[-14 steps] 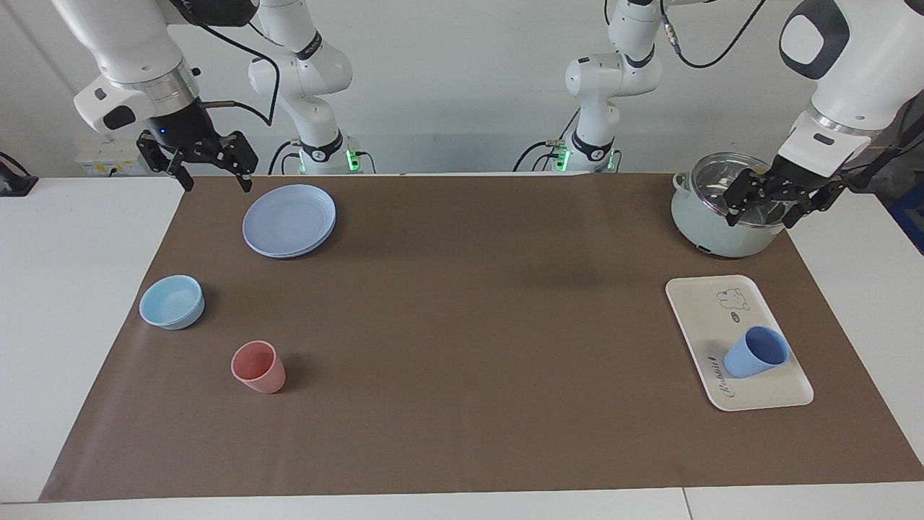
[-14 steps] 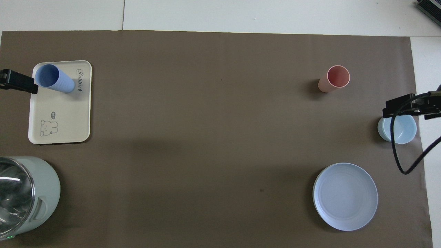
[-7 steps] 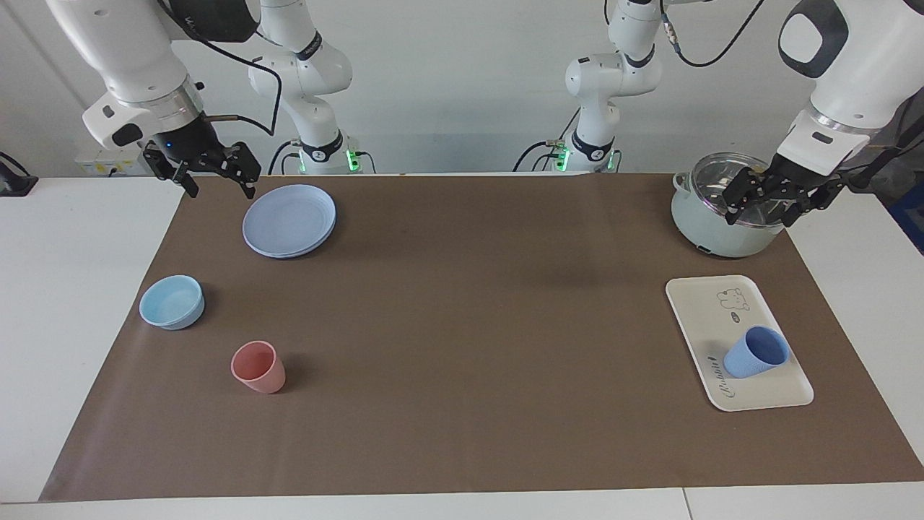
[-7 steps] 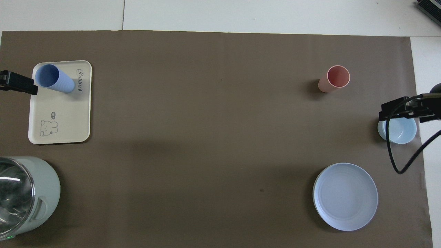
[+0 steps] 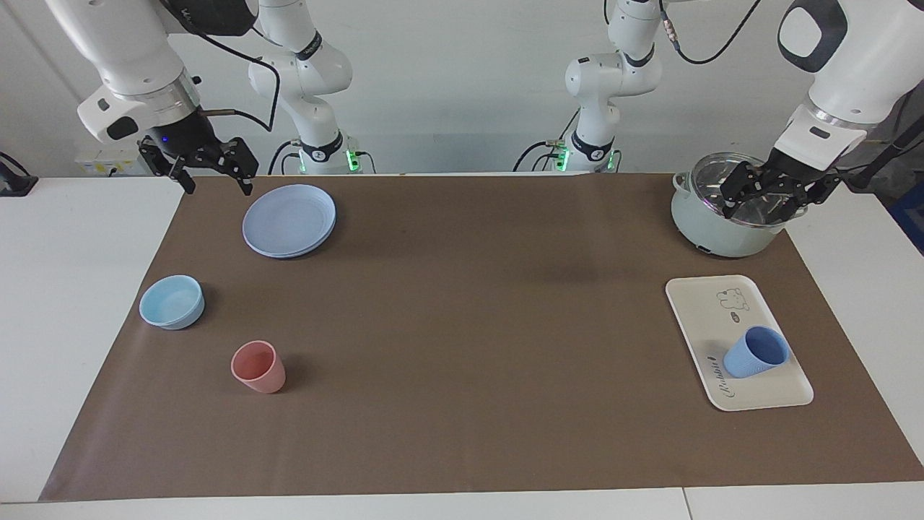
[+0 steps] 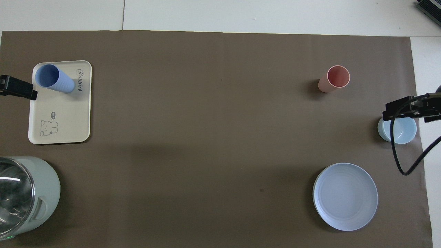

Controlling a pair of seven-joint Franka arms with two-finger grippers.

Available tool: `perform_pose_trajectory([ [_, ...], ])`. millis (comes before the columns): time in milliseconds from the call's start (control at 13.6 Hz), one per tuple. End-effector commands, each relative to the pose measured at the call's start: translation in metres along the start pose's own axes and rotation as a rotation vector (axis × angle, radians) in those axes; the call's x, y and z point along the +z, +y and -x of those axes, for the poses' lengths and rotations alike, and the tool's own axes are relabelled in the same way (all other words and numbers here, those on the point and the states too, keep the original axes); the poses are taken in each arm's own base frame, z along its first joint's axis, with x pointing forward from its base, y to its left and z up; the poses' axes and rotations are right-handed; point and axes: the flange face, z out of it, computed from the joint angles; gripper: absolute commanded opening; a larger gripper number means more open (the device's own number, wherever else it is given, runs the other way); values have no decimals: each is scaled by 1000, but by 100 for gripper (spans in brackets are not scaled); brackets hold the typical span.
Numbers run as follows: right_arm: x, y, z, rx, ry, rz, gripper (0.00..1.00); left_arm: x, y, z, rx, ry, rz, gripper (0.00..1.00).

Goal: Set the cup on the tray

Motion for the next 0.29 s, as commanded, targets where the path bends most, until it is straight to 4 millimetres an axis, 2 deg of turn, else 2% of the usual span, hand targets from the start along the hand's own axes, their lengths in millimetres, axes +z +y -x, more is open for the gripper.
perform_pose_trajectory([
  [0,-5,6,2,-19,-8,24,100,-4,3,13,-10,-3,10,100],
  [221,-3,3,4,-16,-13,13,100,0,3,14,-5,-12,11,100],
])
